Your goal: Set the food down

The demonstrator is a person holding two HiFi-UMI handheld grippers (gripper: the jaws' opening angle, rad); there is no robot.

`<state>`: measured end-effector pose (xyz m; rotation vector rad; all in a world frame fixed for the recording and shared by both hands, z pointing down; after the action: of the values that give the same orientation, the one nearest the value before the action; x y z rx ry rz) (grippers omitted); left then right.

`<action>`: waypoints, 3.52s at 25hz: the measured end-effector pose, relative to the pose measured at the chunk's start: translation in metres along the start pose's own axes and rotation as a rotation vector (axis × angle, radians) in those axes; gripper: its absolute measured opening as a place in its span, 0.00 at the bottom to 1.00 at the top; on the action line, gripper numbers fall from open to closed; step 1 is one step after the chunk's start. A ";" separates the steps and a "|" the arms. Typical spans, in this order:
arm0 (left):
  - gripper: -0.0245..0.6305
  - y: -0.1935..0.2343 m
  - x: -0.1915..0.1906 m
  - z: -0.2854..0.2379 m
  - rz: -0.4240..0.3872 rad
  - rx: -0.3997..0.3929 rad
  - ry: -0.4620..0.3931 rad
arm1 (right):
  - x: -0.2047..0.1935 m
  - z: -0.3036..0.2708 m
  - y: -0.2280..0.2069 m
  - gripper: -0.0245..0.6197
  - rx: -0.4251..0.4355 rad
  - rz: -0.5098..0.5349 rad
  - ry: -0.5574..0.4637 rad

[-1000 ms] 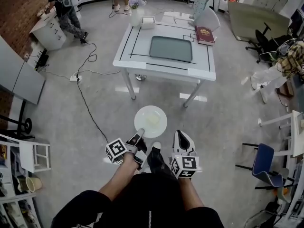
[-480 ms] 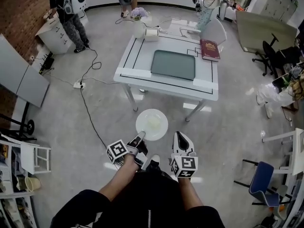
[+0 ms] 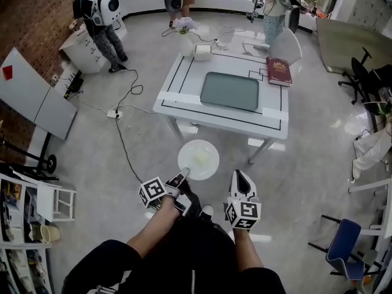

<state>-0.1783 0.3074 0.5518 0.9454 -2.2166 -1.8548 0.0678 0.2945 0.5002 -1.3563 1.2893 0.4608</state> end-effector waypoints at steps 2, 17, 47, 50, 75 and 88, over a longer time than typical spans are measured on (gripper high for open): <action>0.06 -0.006 0.007 -0.008 -0.006 -0.007 -0.012 | 0.002 -0.004 -0.008 0.06 -0.002 0.000 0.005; 0.06 -0.018 0.008 -0.151 0.057 -0.046 0.020 | 0.066 -0.078 -0.075 0.06 -0.003 0.074 0.044; 0.06 -0.011 0.038 -0.245 0.178 -0.041 -0.096 | 0.118 -0.185 -0.095 0.06 0.044 0.237 0.258; 0.06 -0.004 0.041 -0.241 0.190 -0.023 -0.116 | 0.114 -0.189 -0.093 0.06 0.060 0.240 0.283; 0.06 -0.006 0.130 -0.375 0.056 0.055 0.001 | 0.164 -0.348 -0.140 0.06 0.092 0.050 0.190; 0.06 0.002 0.165 -0.442 0.069 0.063 0.035 | 0.191 -0.418 -0.189 0.06 0.045 -0.038 0.156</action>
<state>-0.1118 -0.1557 0.6146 0.8924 -2.2699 -1.7361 0.1239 -0.1978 0.5347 -1.3989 1.3901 0.3024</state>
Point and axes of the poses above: the fingertips, and each gripper's own axes: z backward along the fingers, y to its left, x out of its top, the point moved 7 cm from there along z, backward along the fingers, and after that the axes turned 14 degrees about -z, right-handed, at the moved point
